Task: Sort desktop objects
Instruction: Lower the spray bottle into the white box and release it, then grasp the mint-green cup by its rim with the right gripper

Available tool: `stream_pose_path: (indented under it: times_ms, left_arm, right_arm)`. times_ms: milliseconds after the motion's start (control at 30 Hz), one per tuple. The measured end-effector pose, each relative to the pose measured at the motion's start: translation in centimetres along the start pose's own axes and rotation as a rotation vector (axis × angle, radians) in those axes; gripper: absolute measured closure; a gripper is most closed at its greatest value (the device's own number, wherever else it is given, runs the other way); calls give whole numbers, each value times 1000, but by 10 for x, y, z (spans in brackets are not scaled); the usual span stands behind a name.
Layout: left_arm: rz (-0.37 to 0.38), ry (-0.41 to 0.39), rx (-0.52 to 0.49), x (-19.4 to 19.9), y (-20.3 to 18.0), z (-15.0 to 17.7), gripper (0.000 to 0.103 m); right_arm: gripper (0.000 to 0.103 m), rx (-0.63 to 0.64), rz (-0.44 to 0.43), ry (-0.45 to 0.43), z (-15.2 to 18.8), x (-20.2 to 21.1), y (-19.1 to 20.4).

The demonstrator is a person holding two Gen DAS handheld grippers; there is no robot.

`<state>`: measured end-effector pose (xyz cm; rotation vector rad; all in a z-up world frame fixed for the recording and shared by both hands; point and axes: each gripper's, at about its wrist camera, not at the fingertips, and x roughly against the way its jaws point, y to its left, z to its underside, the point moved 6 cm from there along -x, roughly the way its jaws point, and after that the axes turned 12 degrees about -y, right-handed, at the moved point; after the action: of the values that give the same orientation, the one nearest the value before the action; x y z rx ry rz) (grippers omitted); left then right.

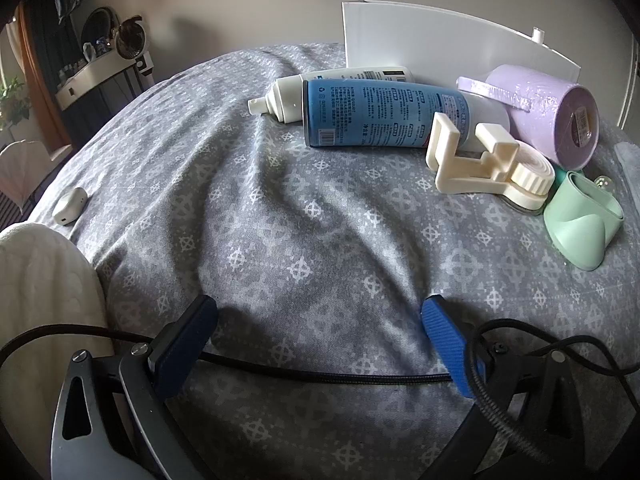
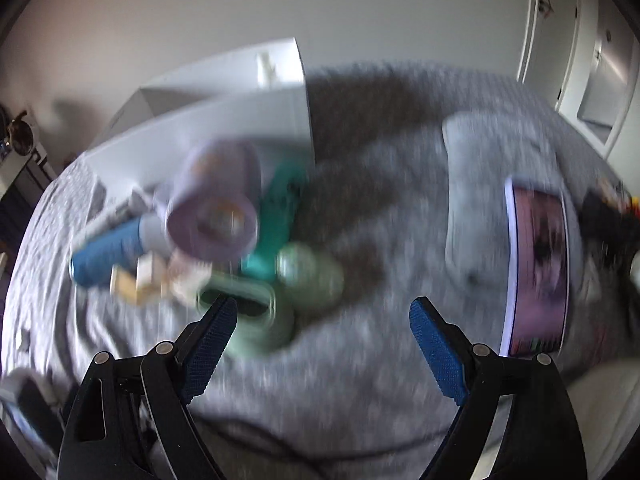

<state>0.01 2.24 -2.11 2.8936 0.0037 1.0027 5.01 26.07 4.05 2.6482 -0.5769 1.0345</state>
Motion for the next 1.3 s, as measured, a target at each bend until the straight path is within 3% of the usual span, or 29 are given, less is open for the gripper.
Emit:
stream_pose_path:
  times_ms: [167,633,767,833,867,1033,1133,1167,1233,1267,1300]
  left_arm:
    - [-2,-1,-2,0,0,0,0]
    - [0,-2,-4,0,0,0,0]
    - [1,-2,-4,-1,0,0,0]
    - [0,-2,-4,-1,0,0,0]
    - [0,-1,-5,-1,0,1,0]
    - [0,-2,-6,-1,1,0,0]
    - [0,-3,-6,-1,1,0,0]
    - [0,-2,-6,-1,1,0,0]
    - [0,-3,-6,-1,1,0,0]
    - [0,-3,-6,-1,1,0,0]
    - [0,-3,-7,-1,1,0,0]
  right_arm:
    - [15,13,-20,66,37,-1,5]
    - [15,105,-121,95,30,-37,41]
    - [15,152,-90,135,24,-62,54]
    - [5,193,-69,150,25,-76,59]
    - [0,225,-66,150,27,-83,63]
    - [0,282,-85,52,29,-84,65]
    - [0,291,-89,76,30,-83,64]
    - [2,288,-87,95,29,-83,63]
    - [15,280,-74,103,26,-82,58]
    - [31,275,-61,97,24,-78,55]
    - [32,269,-64,97,23,-74,52]
